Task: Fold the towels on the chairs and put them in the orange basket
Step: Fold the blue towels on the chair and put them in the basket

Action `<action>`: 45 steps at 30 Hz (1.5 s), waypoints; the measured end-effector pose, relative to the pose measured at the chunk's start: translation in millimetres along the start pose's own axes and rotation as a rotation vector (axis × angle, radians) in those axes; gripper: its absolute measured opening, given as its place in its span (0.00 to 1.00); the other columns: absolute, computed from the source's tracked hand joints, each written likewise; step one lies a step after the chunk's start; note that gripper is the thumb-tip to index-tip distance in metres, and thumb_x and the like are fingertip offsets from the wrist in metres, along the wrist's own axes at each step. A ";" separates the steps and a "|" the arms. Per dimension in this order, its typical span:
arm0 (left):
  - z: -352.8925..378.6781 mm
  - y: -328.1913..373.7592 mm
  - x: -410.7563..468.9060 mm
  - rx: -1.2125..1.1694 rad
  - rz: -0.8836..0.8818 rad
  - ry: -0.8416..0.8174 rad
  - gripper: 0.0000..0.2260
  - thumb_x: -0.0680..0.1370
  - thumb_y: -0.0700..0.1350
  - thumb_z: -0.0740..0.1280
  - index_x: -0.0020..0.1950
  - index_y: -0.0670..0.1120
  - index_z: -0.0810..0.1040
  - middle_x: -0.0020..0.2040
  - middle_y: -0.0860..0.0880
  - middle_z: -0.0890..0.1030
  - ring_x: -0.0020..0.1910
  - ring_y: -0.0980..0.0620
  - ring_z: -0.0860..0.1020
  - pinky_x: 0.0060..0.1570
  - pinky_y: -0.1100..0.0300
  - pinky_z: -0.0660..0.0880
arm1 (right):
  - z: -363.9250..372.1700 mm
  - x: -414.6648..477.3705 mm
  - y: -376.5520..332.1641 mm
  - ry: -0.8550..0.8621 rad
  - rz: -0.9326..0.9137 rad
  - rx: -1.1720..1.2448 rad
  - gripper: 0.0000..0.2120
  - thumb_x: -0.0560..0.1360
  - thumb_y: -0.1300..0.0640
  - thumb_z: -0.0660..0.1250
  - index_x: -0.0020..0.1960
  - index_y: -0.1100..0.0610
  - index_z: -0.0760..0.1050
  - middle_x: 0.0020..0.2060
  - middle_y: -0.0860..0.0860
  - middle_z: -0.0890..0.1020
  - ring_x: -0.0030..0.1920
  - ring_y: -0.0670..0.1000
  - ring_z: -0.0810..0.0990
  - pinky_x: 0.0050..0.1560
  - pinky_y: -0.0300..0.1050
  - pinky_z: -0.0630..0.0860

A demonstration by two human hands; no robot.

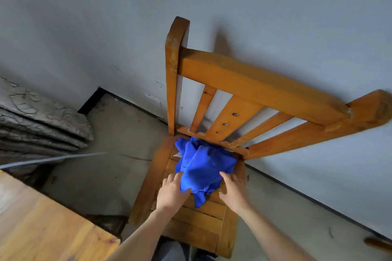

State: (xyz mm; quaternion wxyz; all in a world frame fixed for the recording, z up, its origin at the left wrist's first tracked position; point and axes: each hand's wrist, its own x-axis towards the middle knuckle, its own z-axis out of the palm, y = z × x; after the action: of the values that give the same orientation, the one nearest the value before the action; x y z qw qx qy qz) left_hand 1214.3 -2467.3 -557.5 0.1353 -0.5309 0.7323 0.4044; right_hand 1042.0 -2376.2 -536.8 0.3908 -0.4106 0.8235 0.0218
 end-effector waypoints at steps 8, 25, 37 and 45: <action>39.0 8.5 49.0 0.142 0.075 -0.083 0.40 0.74 0.58 0.65 0.77 0.50 0.44 0.75 0.51 0.56 0.73 0.48 0.57 0.66 0.54 0.62 | 26.0 43.7 -5.3 0.040 0.143 0.210 0.35 0.73 0.56 0.69 0.75 0.53 0.56 0.69 0.51 0.67 0.69 0.50 0.66 0.61 0.35 0.65; -36.3 31.3 -5.1 -0.105 0.557 -0.046 0.22 0.65 0.55 0.52 0.40 0.40 0.76 0.35 0.43 0.78 0.33 0.50 0.72 0.32 0.62 0.63 | 23.9 12.5 -8.4 0.096 0.065 0.455 0.17 0.68 0.50 0.68 0.56 0.48 0.75 0.54 0.48 0.76 0.54 0.44 0.73 0.50 0.36 0.71; -141.0 98.4 -118.9 -0.400 0.605 0.181 0.09 0.74 0.34 0.66 0.48 0.47 0.78 0.40 0.60 0.79 0.41 0.68 0.77 0.41 0.75 0.71 | -64.1 -82.8 -5.2 0.259 -0.037 0.557 0.13 0.73 0.65 0.65 0.37 0.50 0.69 0.33 0.46 0.75 0.38 0.50 0.75 0.36 0.36 0.68; -193.5 123.3 -185.7 -0.378 0.678 0.436 0.12 0.75 0.36 0.65 0.44 0.55 0.76 0.40 0.57 0.80 0.41 0.60 0.79 0.41 0.69 0.75 | -147.9 -148.9 -0.4 0.457 -0.173 0.595 0.05 0.75 0.64 0.65 0.46 0.56 0.72 0.40 0.47 0.76 0.43 0.46 0.76 0.37 0.29 0.67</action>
State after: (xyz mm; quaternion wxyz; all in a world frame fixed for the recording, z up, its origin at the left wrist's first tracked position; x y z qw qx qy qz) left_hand 1223.8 -2472.1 -262.5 -0.2621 -0.3490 0.7898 0.4310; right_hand 1002.9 -2331.0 -335.6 0.2995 -0.3413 0.8221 -0.3435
